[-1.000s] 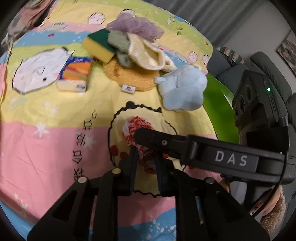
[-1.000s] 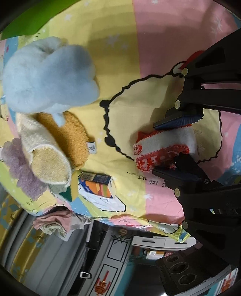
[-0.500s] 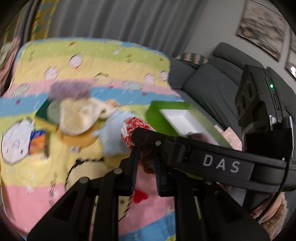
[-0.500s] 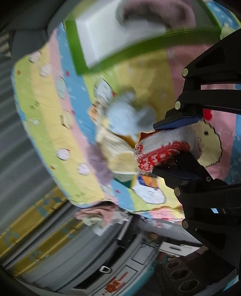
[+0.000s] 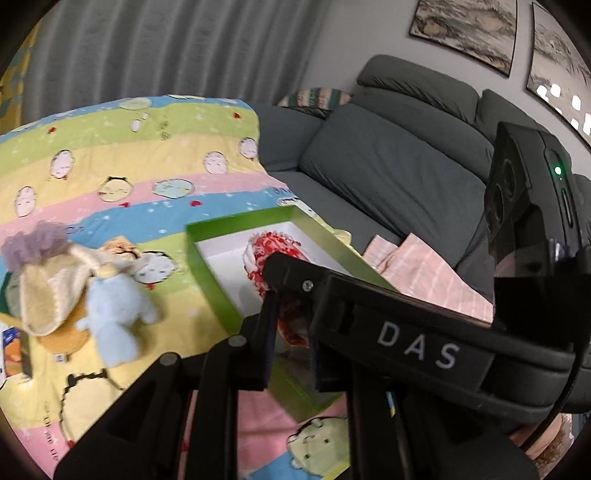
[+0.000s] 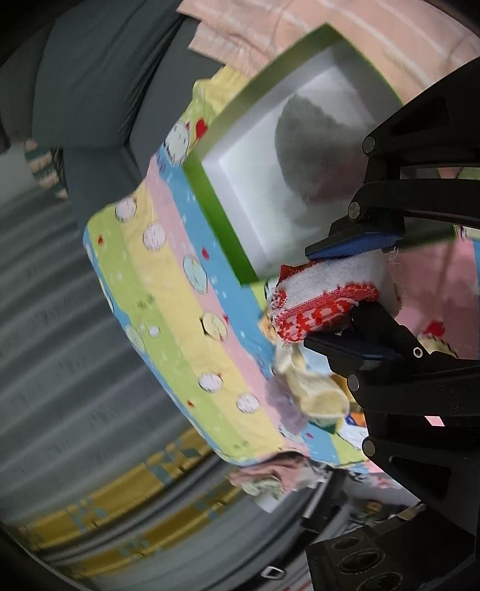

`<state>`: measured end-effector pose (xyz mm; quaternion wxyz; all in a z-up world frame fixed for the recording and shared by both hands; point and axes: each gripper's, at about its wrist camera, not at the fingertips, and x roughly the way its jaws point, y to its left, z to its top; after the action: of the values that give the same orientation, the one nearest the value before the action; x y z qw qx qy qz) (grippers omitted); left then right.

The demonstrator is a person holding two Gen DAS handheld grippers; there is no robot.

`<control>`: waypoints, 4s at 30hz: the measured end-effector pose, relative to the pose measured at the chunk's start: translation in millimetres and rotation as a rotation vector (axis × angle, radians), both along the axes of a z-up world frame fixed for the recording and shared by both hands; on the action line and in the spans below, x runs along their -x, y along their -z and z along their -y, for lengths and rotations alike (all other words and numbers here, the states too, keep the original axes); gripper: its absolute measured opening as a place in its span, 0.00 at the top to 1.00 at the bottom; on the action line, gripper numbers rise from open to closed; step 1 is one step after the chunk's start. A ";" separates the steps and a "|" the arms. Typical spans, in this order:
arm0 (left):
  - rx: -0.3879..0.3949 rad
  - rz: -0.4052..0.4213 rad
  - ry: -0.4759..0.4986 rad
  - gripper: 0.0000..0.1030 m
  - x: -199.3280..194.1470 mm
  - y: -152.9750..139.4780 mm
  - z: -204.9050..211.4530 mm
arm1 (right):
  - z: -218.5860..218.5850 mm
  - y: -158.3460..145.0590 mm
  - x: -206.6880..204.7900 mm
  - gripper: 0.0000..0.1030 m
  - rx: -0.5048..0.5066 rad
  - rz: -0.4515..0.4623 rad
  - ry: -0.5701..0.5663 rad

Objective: Organize soft objects
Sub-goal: 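Carry the sock into the green box and release it, then move the right gripper back to the purple mesh bath puff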

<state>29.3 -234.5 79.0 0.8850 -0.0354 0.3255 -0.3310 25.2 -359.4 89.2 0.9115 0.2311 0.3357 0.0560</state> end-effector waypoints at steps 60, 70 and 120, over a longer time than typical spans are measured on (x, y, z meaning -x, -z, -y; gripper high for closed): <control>-0.182 -0.089 -0.163 0.27 3.4 23.6 -9.6 | 36.4 26.6 -13.1 0.08 -0.070 -0.017 0.140; -0.209 -0.143 -0.466 0.22 21.8 44.2 -137.8 | -44.6 34.7 -23.5 0.06 -0.141 -0.004 -0.042; 0.066 -0.335 -0.901 0.23 8.4 99.5 -338.0 | -245.0 4.9 -92.2 0.92 0.083 0.023 -0.327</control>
<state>20.9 103.6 -20.5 0.8742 -0.2539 0.4050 0.0855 117.4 -114.5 84.3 0.9027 0.1348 0.3605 0.1924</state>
